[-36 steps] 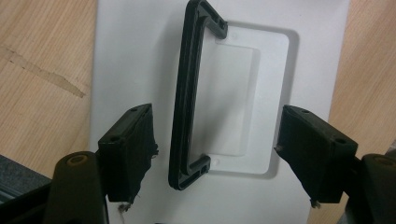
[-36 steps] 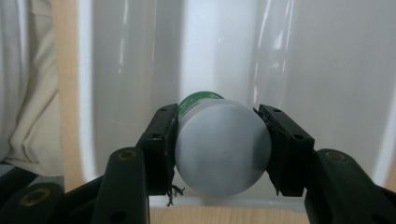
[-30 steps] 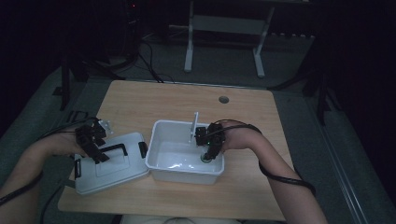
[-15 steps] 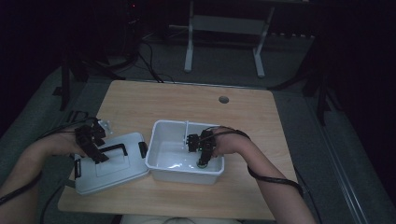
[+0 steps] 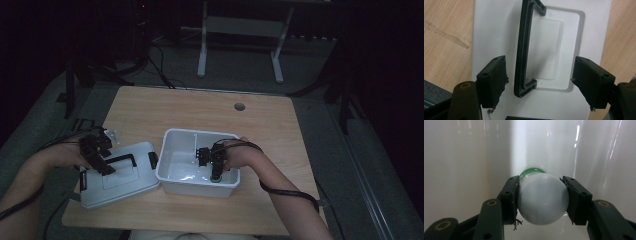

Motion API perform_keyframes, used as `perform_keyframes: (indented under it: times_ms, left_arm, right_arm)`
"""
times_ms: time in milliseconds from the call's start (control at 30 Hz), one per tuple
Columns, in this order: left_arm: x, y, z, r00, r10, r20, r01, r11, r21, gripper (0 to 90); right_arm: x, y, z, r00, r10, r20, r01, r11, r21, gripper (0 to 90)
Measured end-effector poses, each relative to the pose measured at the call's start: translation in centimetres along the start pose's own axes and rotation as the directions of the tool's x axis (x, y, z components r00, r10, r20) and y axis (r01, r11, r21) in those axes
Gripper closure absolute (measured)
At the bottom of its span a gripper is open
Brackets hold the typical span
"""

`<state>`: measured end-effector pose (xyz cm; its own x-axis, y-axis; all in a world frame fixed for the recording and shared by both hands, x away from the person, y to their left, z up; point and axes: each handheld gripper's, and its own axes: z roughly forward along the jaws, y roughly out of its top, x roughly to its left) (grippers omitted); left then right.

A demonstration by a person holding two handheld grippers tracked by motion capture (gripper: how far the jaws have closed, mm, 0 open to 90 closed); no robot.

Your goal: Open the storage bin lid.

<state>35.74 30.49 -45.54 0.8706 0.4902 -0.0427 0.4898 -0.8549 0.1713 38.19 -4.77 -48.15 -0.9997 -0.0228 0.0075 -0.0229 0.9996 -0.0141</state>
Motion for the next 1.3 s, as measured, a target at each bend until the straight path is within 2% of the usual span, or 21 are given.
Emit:
perform_keyframes:
  times_ms: [133, 233, 433, 467, 567, 733, 900, 1033, 1100, 1167, 1200, 1300]
  left_arm:
    - [0.0, -0.1, 0.1, 1.0, 0.001, 0.001, -0.001, 1.0, 0.0, 27.5]
    - [0.0, -0.1, 0.2, 1.0, -0.001, 0.002, 0.001, 1.0, -0.002, 27.6]
    - [0.0, -0.1, 0.4, 1.0, 0.003, -0.001, -0.003, 1.0, 0.0, 27.5]
    - [0.0, -0.1, 0.4, 1.0, 0.001, 0.001, -0.001, 1.0, -0.001, 27.6]
    - [0.1, -0.1, 0.4, 1.0, -0.004, 0.007, 0.004, 1.0, 0.004, 27.5]
    - [0.0, 0.0, 0.4, 0.9999, -0.006, 0.009, 0.006, 1.0, 0.006, 27.5]
    - [-0.1, 0.1, 0.6, 1.0, 0.003, 0.003, -0.003, 1.0, 0.004, 27.6]
    - [0.0, 0.1, 0.6, 0.9999, 0.01, -0.012, -0.01, 0.9999, -0.009, 27.5]
    - [0.1, 0.0, 0.6, 0.9998, 0.003, -0.018, -0.004, 0.9998, -0.02, 27.5]
    - [0.1, 0.0, 0.7, 0.9999, -0.005, -0.016, 0.004, 0.9995, -0.031, 27.5]
    - [0.1, 0.0, 0.7, 0.9998, -0.006, -0.02, 0.006, 0.9994, -0.035, 27.5]
    - [0.2, 0.1, 0.9, 0.9998, 0.006, -0.017, -0.007, 0.9994, -0.034, 27.5]
  right_arm:
    - [0.2, 0.5, 0.4, 1.0, 0.0, 0.007, -0.001, 1.0, 0.022, 49.8]
    - [0.2, 0.8, 0.4, 1.0, 0.004, -0.006, -0.004, 1.0, 0.015, 49.7]
    - [0.3, 0.7, 0.4, 1.0, -0.005, -0.005, 0.005, 1.0, 0.013, 48.8]
    - [0.3, 0.6, 0.2, 1.0, -0.01, -0.002, 0.01, 1.0, 0.013, 46.1]
    - [0.4, 0.2, -0.5, 1.0, -0.008, -0.002, 0.008, 1.0, -0.019, 45.4]
    - [0.7, -0.2, -2.1, 0.9998, -0.016, 0.005, 0.017, 0.999, -0.041, 45.2]
    - [0.9, -0.7, -3.8, 0.9992, -0.015, 0.036, 0.017, 0.998, -0.068, 45.1]
    - [1.5, -1.5, -5.0, 0.9981, -0.046, 0.041, 0.049, 0.996, -0.069, 42.8]
    - [1.6, -1.9, -5.6, 0.9977, -0.041, 0.053, 0.045, 0.996, -0.078, 39.2]
    - [1.5, -2.4, -6.2, 0.9987, -0.012, 0.05, 0.017, 0.996, -0.086, 33.2]
    - [1.5, -2.7, -6.5, 0.9979, -0.005, 0.065, 0.011, 0.995, -0.095, 31.8]
    - [1.3, -3.6, -7.4, 0.9967, 0.019, 0.079, -0.01, 0.993, -0.117, 23.0]
